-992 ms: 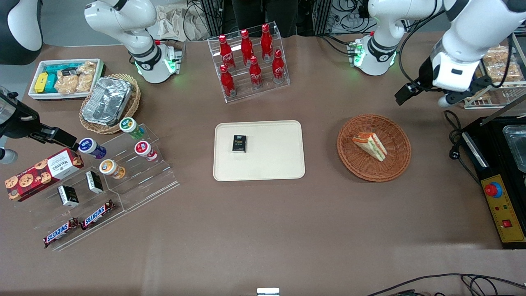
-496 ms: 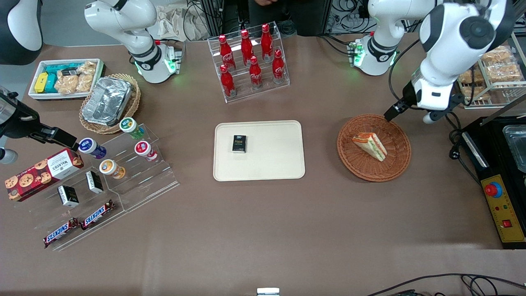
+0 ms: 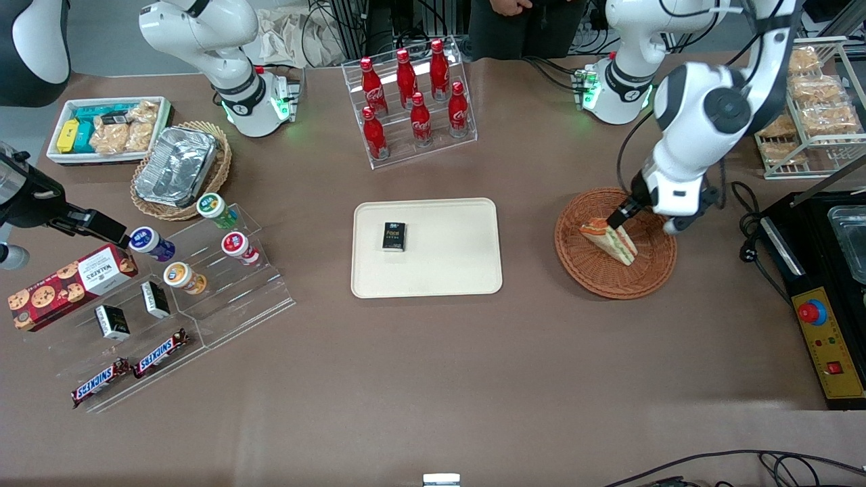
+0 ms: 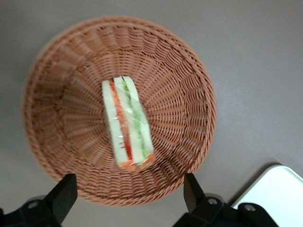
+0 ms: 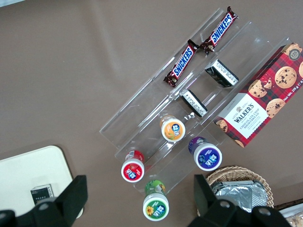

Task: Place sandwich from basket to tray
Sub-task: 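Lower the open left gripper over the wrapped sandwich in the basket, then close the left gripper on the wrapped sandwich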

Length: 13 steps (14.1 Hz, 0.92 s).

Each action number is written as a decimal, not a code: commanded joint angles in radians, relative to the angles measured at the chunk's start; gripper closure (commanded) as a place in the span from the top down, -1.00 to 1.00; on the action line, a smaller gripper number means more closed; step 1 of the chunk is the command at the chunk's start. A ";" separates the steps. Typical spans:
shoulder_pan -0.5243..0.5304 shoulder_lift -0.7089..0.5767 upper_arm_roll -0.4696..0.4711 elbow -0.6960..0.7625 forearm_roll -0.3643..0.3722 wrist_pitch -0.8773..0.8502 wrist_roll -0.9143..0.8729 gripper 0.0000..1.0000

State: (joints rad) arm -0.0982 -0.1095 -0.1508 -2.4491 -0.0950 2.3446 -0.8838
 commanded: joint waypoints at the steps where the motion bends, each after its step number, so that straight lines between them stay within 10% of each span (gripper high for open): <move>1: -0.006 0.072 0.005 0.016 0.004 0.045 -0.023 1.00; 13: 0.002 0.223 0.011 0.018 0.135 0.153 -0.133 1.00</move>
State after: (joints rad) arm -0.0972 0.0854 -0.1411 -2.4433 -0.0076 2.4767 -0.9724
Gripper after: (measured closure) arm 0.000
